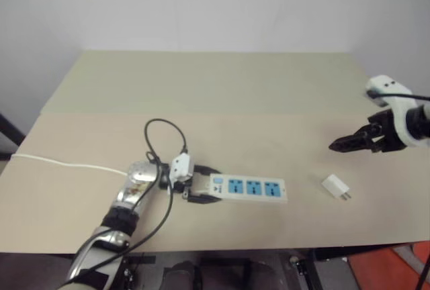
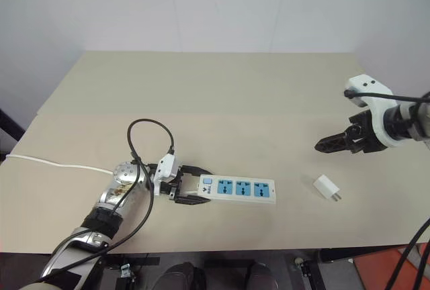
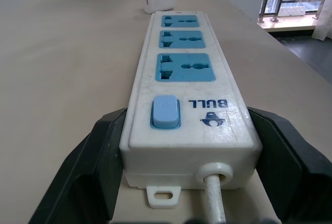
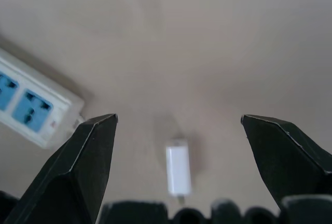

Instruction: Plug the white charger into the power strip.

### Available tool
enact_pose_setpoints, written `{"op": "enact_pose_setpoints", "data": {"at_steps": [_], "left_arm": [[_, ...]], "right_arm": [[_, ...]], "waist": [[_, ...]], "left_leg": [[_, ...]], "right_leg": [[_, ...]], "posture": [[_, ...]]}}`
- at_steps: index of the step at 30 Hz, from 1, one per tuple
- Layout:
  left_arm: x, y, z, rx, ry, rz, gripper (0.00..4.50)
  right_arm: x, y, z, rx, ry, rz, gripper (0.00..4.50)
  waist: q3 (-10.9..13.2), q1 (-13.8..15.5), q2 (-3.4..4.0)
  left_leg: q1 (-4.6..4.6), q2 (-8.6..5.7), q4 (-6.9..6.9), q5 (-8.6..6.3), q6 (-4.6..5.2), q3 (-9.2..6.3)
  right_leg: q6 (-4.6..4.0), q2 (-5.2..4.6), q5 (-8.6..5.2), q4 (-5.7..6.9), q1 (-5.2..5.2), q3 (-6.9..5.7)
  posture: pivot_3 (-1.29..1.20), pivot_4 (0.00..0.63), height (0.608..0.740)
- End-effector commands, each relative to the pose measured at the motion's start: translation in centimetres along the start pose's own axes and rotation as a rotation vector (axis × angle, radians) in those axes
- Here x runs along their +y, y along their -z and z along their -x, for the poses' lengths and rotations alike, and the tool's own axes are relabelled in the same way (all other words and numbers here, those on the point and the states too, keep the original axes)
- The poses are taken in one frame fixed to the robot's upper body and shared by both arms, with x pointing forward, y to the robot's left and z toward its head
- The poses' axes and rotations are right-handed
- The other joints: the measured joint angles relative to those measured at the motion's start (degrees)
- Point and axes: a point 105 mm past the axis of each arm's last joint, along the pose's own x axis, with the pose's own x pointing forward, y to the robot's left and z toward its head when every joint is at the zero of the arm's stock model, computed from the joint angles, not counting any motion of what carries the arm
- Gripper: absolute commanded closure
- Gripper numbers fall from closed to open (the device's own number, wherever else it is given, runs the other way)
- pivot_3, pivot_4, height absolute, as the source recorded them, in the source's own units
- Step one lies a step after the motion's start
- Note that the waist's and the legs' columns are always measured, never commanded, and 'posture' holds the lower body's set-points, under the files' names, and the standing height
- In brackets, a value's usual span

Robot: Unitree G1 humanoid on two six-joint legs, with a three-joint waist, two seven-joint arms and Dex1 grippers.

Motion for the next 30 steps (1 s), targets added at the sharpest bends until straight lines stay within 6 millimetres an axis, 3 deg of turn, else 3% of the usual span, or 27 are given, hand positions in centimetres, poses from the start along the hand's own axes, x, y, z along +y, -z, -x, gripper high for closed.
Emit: {"op": "enact_pose_setpoints", "data": {"at_steps": [1, 13, 30], "left_arm": [[-0.4, 0.5, -1.1, 0.029, 0.028, 0.008, 1.25], [-0.3, 0.7, -2.1, 0.046, 0.029, 0.003, 1.25], [0.0, 0.9, -2.1, 0.05, -0.019, 0.012, 1.25]], "right_arm": [[-0.9, 0.3, -0.5, 0.09, 0.0, -0.01, 0.0], [-1.1, 1.7, -3.6, 0.266, -0.055, 0.071, 0.0], [-0.2, 2.9, -5.2, 0.313, -0.096, 0.099, 0.0]], "waist": [[-0.02, -0.01, 0.03], [-0.15, 0.07, 0.27], [-0.3, -0.05, 0.51]], "left_leg": [[0.0, 0.0, 0.02, 0.0, 0.0, 0.01], [-0.08, -0.03, 0.13, 0.01, -0.03, 0.0], [-0.06, -0.03, 0.17, 0.04, -0.09, 0.01]], "right_leg": [[0.0, 0.0, 0.0, 0.01, -0.01, 0.01], [0.12, -0.01, 0.07, 0.04, 0.0, -0.04], [0.13, 0.0, 0.08, 0.03, 0.0, -0.03]], "posture": [[0.0, 0.15, 0.74], [0.0, 0.15, 0.74], [0.0, 0.15, 0.74]]}}
